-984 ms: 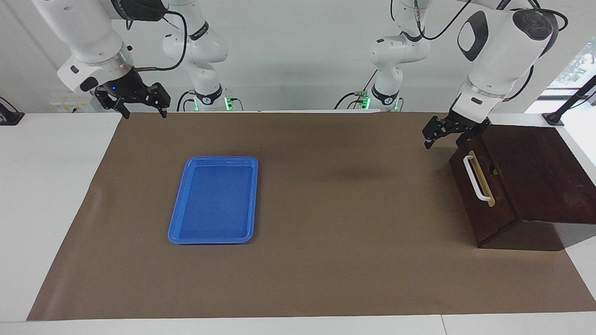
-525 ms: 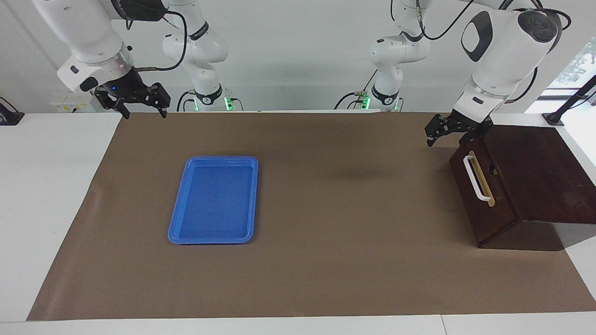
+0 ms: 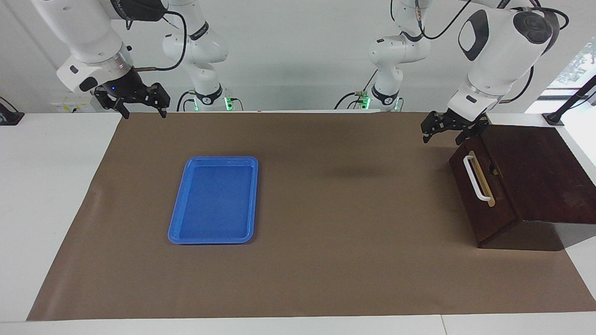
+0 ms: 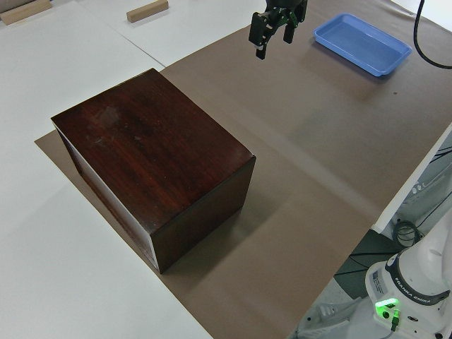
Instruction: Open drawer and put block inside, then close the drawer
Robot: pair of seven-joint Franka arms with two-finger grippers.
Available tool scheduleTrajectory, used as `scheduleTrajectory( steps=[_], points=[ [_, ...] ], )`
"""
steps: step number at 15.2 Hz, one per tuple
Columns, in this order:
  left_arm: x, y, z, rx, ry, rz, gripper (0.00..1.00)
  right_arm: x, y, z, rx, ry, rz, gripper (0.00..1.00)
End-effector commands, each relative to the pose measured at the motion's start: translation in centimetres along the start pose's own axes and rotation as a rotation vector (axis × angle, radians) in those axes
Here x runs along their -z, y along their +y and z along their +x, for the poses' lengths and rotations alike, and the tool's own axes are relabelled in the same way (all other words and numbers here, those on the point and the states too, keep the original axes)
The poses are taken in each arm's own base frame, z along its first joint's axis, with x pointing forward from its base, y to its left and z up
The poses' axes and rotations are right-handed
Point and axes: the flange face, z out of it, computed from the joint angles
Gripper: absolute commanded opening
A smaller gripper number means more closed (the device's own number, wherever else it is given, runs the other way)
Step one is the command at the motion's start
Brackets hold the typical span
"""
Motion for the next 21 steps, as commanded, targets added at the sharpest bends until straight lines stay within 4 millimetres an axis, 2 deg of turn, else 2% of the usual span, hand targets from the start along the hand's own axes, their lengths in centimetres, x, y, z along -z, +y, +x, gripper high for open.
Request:
scheduleTrajectory(
  steps=[1,4,11,21],
  points=[
    [0.4,-0.8,-1.0,0.005,-0.019,0.027,1.00,0.1,1.0,-0.5,-0.005,0.011,0.023,1.00],
    [1.1,-1.6,-0.6,0.057,0.007,0.041,1.00,0.2,1.1,-0.5,-0.007,0.014,0.023,1.00],
    [1.1,-2.4,-0.4,0.189,0.037,0.034,1.00,0.2,1.5,-0.5,-0.013,0.015,0.024,1.00],
    [1.1,-2.4,-0.5,0.184,0.040,0.037,1.00,0.2,1.4,-0.5,-0.011,0.014,0.024,1.00]
  ],
)
